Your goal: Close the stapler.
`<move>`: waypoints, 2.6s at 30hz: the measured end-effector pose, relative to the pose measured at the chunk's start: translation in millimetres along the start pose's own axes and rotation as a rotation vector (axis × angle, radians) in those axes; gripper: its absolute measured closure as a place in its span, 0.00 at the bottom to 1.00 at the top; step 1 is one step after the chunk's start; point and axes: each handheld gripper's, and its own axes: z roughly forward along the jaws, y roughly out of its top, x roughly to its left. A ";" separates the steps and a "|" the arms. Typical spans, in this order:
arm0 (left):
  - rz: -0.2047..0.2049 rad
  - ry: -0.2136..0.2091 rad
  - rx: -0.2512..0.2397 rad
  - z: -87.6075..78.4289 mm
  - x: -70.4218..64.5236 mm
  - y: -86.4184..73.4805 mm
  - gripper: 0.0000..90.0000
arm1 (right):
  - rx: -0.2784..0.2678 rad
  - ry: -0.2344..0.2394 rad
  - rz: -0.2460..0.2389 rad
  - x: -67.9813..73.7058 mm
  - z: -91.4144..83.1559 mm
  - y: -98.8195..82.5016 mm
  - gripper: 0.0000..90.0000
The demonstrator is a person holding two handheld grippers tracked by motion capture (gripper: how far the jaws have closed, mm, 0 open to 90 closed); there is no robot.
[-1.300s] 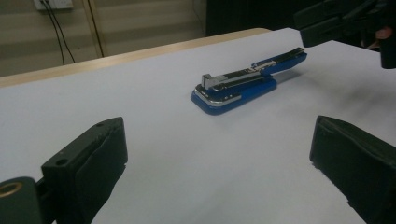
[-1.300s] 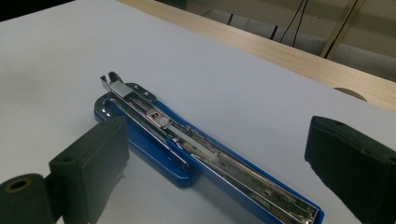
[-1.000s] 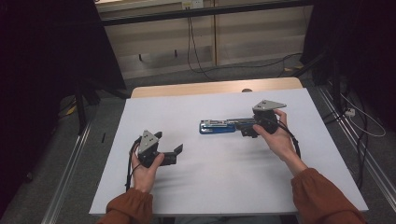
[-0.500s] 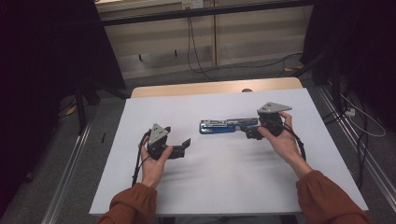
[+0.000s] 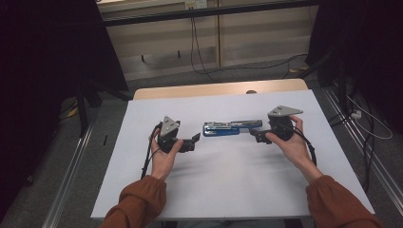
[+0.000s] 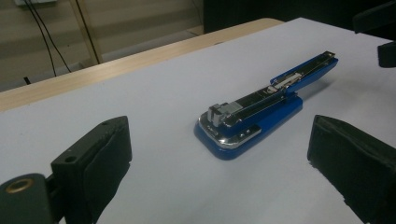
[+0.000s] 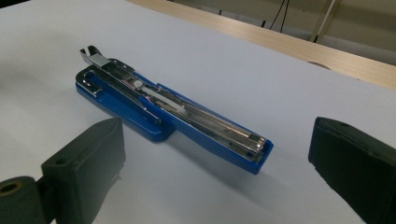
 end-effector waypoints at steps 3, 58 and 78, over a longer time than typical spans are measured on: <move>0.004 0.001 -0.007 6.9 -1.2 4.8 0.07 | -0.002 -0.007 0.010 -2.8 -2.7 -3.6 0.04; 0.009 -0.031 0.055 54.2 -3.7 4.7 0.52 | 0.024 0.017 0.031 -18.4 -4.7 -27.4 1.00; 0.054 -0.085 0.114 63.0 -11.8 -3.0 1.00 | 0.079 0.041 0.017 -19.9 0.6 -30.5 1.00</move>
